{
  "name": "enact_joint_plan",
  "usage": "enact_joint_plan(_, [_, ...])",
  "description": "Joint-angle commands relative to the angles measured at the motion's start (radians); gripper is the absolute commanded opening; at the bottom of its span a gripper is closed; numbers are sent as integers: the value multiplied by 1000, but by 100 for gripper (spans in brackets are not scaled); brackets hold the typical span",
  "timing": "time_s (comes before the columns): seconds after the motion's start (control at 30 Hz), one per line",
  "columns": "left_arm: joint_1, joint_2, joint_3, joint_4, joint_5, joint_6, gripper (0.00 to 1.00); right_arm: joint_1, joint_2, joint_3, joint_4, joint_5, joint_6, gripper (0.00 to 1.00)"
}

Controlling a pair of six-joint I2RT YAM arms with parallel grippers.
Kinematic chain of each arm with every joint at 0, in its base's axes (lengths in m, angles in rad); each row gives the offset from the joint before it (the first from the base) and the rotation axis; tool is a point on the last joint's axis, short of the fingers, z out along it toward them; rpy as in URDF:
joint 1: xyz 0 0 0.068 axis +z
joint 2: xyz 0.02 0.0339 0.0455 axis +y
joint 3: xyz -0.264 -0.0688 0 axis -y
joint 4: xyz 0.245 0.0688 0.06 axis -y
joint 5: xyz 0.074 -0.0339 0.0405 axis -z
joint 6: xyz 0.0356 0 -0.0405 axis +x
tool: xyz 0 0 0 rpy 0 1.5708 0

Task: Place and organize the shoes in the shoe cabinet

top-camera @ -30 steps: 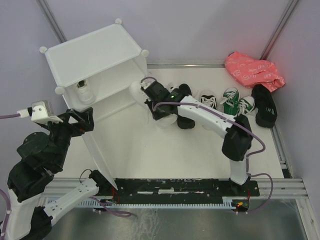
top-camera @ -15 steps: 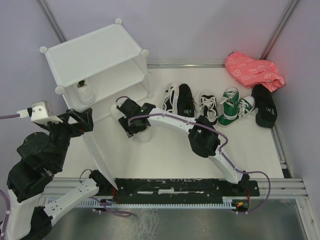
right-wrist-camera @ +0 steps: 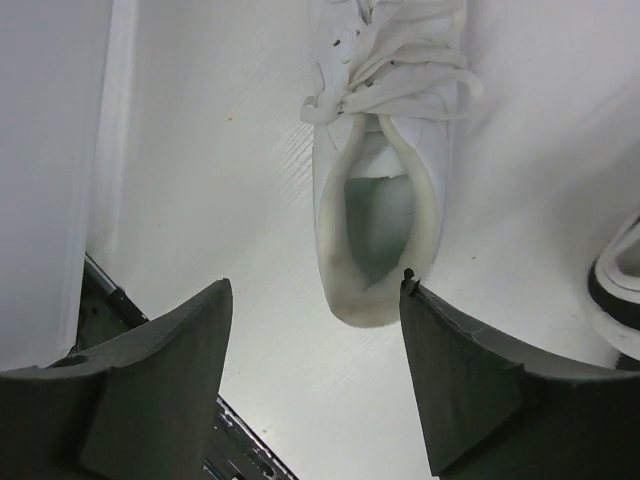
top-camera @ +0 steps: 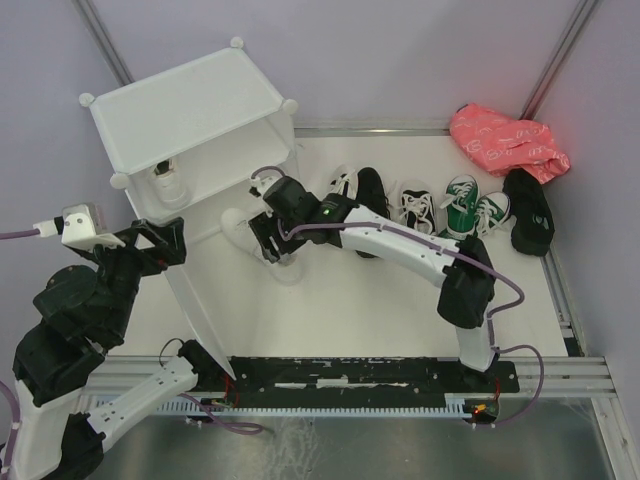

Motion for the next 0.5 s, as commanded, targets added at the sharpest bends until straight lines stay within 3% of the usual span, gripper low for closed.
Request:
enact_joint_plan(0.0, [1, -11, 12, 25, -26, 24, 99, -7, -92, -65, 27, 63, -35, 75])
enact_joint_plan(0.2, [1, -11, 10, 29, -30, 24, 99, -78, 16, -48, 33, -26, -35, 70])
enact_joint_plan(0.47, [1, -20, 10, 13, -45, 15, 99, -130, 128, -111, 227, -91, -64, 61])
